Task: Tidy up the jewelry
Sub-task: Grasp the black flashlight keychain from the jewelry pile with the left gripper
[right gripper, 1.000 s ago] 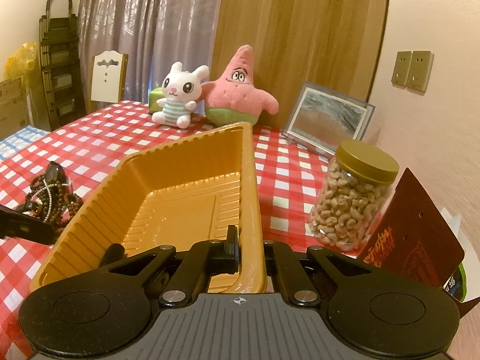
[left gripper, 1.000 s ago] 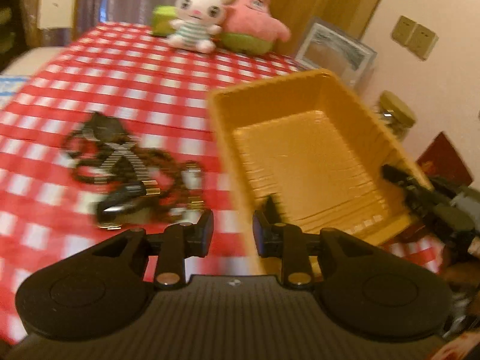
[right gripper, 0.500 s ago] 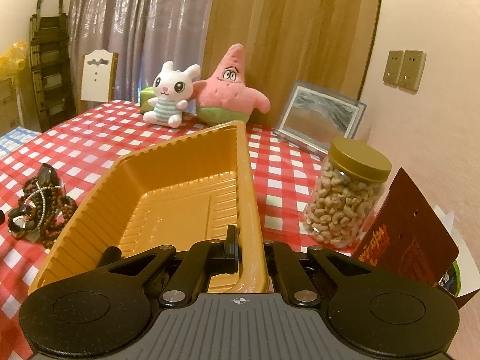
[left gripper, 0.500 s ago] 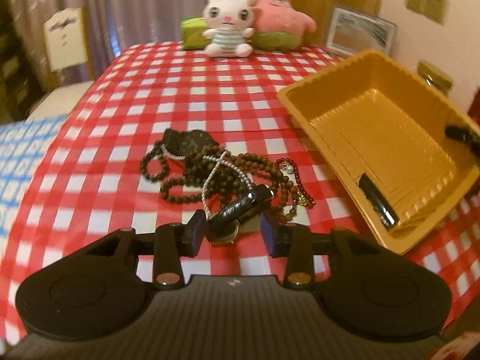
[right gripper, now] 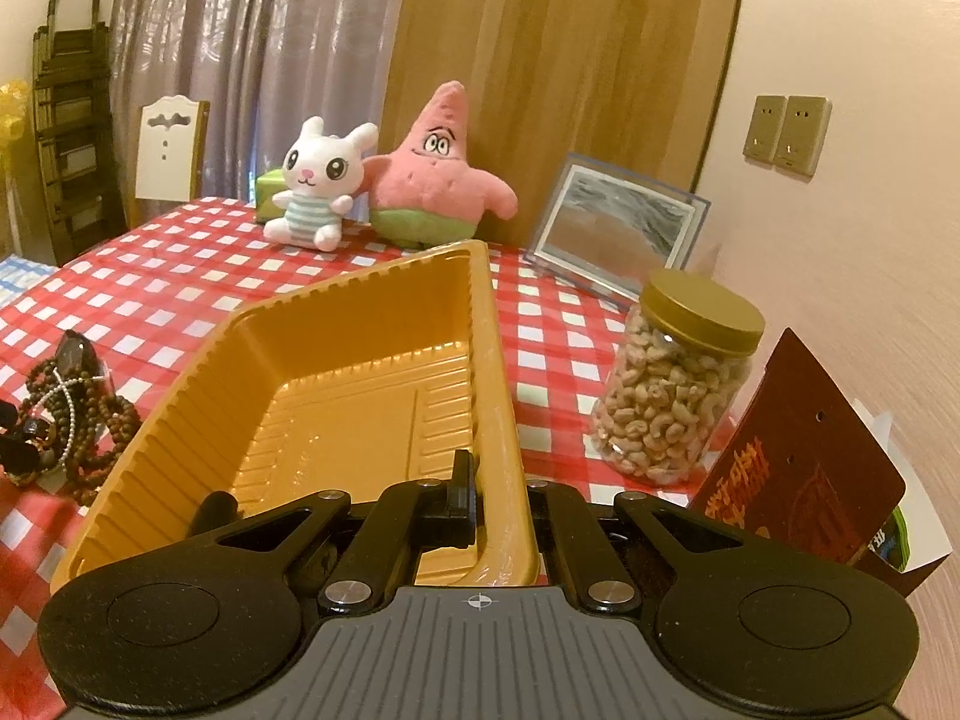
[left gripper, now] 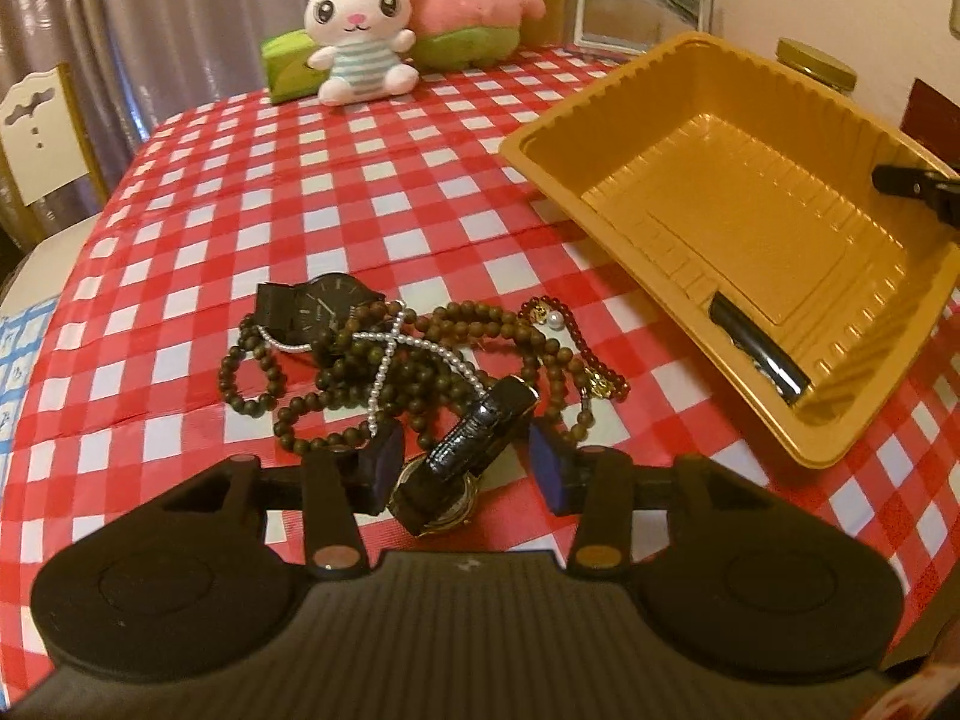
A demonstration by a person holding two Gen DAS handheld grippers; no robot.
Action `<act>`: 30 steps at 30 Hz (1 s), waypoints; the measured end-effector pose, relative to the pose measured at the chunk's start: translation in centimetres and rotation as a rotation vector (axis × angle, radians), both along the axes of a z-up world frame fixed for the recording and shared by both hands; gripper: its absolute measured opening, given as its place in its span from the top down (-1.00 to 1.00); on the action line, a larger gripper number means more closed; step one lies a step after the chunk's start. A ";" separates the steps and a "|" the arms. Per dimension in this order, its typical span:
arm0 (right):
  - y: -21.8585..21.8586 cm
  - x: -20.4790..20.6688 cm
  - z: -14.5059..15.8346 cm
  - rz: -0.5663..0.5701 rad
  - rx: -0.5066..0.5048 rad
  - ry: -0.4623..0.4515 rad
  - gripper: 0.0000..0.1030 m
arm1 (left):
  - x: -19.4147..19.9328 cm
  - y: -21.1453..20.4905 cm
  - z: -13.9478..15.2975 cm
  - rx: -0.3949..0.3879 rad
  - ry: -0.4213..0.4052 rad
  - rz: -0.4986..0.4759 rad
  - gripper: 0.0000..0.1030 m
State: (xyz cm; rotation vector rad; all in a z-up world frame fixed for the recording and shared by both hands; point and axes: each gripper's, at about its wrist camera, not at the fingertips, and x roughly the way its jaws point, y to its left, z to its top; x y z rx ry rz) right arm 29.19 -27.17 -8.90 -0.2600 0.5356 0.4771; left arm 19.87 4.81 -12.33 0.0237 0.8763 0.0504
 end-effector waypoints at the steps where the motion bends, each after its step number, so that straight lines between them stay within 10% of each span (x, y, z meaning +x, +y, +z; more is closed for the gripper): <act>1: 0.1 0.0 0.0 -0.002 0.000 0.000 0.93 | 0.1 0.0 0.0 0.003 0.004 -0.007 0.44; 9: 0.2 0.0 0.1 -0.003 0.001 -0.001 0.93 | -0.4 0.4 0.7 0.003 -0.019 -0.010 0.76; 30: 0.3 -0.2 -0.1 0.016 -0.014 -0.006 0.93 | -1.7 -1.2 6.1 -0.158 -0.139 0.077 0.77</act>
